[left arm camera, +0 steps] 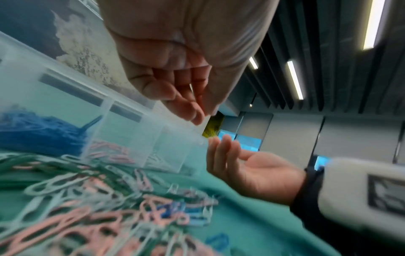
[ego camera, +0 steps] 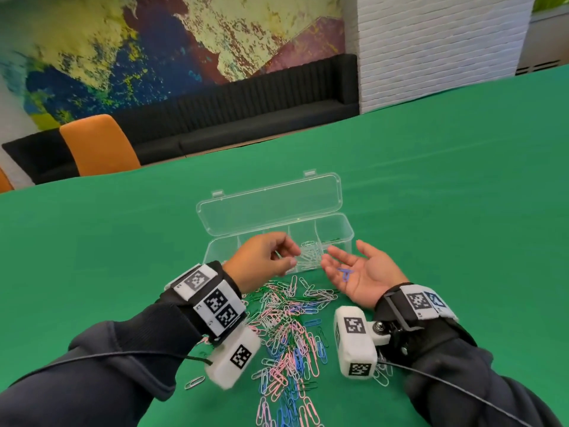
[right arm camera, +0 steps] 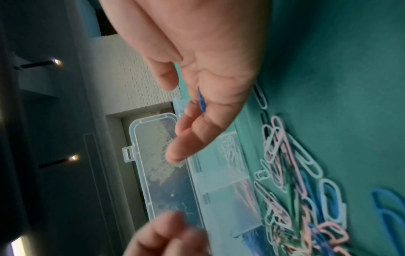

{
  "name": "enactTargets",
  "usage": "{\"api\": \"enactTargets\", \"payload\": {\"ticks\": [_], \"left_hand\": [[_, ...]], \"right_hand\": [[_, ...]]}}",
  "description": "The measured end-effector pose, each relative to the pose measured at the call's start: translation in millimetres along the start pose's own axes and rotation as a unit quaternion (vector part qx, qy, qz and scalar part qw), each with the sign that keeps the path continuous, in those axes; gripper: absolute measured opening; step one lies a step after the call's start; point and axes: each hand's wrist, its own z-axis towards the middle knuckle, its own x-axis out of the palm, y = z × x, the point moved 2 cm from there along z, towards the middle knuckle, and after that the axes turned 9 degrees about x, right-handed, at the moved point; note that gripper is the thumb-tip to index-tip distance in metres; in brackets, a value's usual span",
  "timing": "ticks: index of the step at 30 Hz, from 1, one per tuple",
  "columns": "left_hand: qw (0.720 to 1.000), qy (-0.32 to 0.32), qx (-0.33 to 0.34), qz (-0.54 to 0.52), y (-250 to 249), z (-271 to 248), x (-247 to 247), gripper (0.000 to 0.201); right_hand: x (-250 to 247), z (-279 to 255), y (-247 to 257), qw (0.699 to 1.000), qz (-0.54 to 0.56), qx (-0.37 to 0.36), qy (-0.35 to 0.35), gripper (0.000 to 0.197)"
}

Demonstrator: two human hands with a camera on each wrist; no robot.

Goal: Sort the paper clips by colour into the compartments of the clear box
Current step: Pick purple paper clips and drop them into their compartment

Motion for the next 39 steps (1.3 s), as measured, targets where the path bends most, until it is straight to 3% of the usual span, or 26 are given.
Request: {"api": "enactTargets", "payload": {"ticks": [3,6,9,19,24,26,28,30,35,39], "left_hand": [[0.984,0.122,0.029,0.126,-3,-9,16,0.007],[0.947,0.236,0.052,0.211,-5,-11,41,0.016],[0.923,0.281,0.048,0.259,-6,-11,54,0.016],[0.934,0.257,0.020,0.246,-8,-9,55,0.007],[0.991,0.060,0.021,0.115,-22,10,32,0.012],[0.999,-0.004,0.012,0.044,-24,14,27,0.013],[0.999,-0.022,0.004,0.042,-22,12,26,0.007],[0.996,0.005,0.003,0.090,-15,7,25,0.003],[0.960,0.196,-0.007,0.199,-3,-8,33,0.014],[0.932,0.239,-0.012,0.272,-3,-6,40,0.015]], "right_hand": [[-4,-2,8,0.998,0.054,-0.042,-0.006,0.051],[-4,-4,11,0.996,0.065,-0.053,-0.023,0.045],[-7,-1,10,0.997,0.041,-0.043,-0.050,0.040],[-7,-2,5,0.996,-0.039,-0.027,-0.075,0.035],[-5,0,0,0.994,-0.087,0.021,-0.059,0.038],[-5,1,-3,0.994,-0.086,0.039,-0.051,0.040],[-5,2,-4,0.995,-0.072,0.048,-0.046,0.042],[-6,2,-3,0.997,-0.050,0.045,-0.039,0.042],[-11,0,7,0.999,0.003,0.001,-0.044,0.040],[-14,0,11,0.998,0.006,-0.021,-0.052,0.039]]}}
